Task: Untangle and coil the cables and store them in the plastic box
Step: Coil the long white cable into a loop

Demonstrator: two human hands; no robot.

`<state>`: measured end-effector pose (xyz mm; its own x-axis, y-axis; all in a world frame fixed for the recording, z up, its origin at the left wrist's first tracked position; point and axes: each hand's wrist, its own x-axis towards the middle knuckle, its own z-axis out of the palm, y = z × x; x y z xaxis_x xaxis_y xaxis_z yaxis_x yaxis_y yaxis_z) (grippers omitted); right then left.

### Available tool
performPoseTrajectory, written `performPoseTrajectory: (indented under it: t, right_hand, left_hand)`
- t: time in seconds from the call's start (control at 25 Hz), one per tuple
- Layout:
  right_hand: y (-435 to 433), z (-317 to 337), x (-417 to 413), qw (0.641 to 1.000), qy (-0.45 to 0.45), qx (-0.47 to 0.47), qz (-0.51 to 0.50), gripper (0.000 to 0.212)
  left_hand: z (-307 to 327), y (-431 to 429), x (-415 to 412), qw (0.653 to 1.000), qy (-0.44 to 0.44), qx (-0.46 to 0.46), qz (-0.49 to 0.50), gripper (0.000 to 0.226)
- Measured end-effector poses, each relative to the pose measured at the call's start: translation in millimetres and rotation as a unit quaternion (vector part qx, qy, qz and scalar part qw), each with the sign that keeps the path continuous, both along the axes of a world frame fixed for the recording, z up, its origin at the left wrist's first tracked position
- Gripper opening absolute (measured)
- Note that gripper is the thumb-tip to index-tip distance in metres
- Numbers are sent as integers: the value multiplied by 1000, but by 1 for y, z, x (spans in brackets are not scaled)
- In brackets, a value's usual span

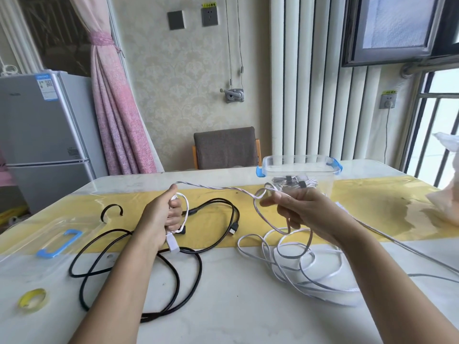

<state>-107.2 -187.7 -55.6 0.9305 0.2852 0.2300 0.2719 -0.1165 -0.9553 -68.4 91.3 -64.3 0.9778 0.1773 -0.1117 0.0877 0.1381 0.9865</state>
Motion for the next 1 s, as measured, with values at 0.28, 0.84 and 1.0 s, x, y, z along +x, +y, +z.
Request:
performPoseTrajectory:
  t: [0.28, 0.84, 1.0]
  right_hand:
    - [-29, -13, 29, 918, 2, 50, -393, 38]
    - [69, -27, -14, 985, -155, -61, -36, 50]
    - [73, -31, -14, 996, -61, 10, 65, 49]
  left_hand:
    - [-1, 33, 3, 950, -83, -269, 136, 44]
    - [14, -34, -24, 958, -54, -116, -255, 41]
    - [11, -41, -28, 961, -33, -58, -269, 38]
